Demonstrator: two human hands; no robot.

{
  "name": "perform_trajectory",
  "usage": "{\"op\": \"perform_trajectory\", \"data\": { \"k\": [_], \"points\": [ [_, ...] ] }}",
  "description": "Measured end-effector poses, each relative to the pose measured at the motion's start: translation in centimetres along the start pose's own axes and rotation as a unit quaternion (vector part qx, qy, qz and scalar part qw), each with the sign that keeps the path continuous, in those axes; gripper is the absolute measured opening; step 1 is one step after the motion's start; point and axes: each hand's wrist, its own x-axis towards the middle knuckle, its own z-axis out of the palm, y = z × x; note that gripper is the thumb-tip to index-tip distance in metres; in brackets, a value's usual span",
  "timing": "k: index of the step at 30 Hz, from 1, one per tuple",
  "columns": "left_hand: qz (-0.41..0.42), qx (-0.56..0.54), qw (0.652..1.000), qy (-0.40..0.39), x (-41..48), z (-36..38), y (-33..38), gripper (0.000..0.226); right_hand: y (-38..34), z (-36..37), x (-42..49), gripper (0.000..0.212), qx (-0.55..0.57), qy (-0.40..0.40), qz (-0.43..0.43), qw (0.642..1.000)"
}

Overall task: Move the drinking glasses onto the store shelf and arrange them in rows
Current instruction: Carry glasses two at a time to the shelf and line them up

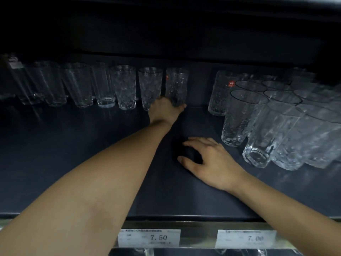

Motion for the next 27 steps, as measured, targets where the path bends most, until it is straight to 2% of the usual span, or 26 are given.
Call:
{"op": "perform_trajectory", "data": {
  "k": [4,8,11,15,17,20,23,27],
  "points": [
    [0.011,0.004,1.000,-0.011,-1.5,-0.3,-0.4,0.064,0.1,0.0,0.1,0.055,0.011,0.004,0.000,1.000],
    [0.051,-0.037,0.998,-0.021,-3.8,-1.4,-1.1,0.049,-0.1,-0.2,-0.1,0.056,0.016,-0.014,0.009,1.000],
    [0.036,-0.043,0.994,-0.088,-5.5,-2.8,-0.9,0.043,-0.5,-1.0,-0.5,0.053,0.041,-0.039,0.040,0.998],
    [-0.002,-0.087,0.973,-0.216,-7.4,-5.6,0.4,0.027,-1.4,-3.4,-2.7,0.036,0.124,-0.052,0.101,0.986],
    [0.009,-0.116,0.954,-0.277,-8.9,-6.8,1.4,0.017,-1.5,-5.1,-4.9,0.028,0.186,-0.008,0.134,0.973],
    [0.012,-0.178,0.936,-0.304,-11.8,-7.9,3.5,0.016,-0.3,-8.1,-9.0,0.006,0.260,0.092,0.184,0.943],
    [0.013,-0.236,0.922,-0.306,-15.3,-8.3,6.3,0.017,1.9,-11.2,-12.9,0.017,0.302,0.197,0.230,0.904],
    [0.044,-0.295,0.905,-0.303,-20.1,-7.9,11.0,0.011,5.5,-14.3,-16.9,0.016,0.326,0.288,0.269,0.859]
  ]
}}
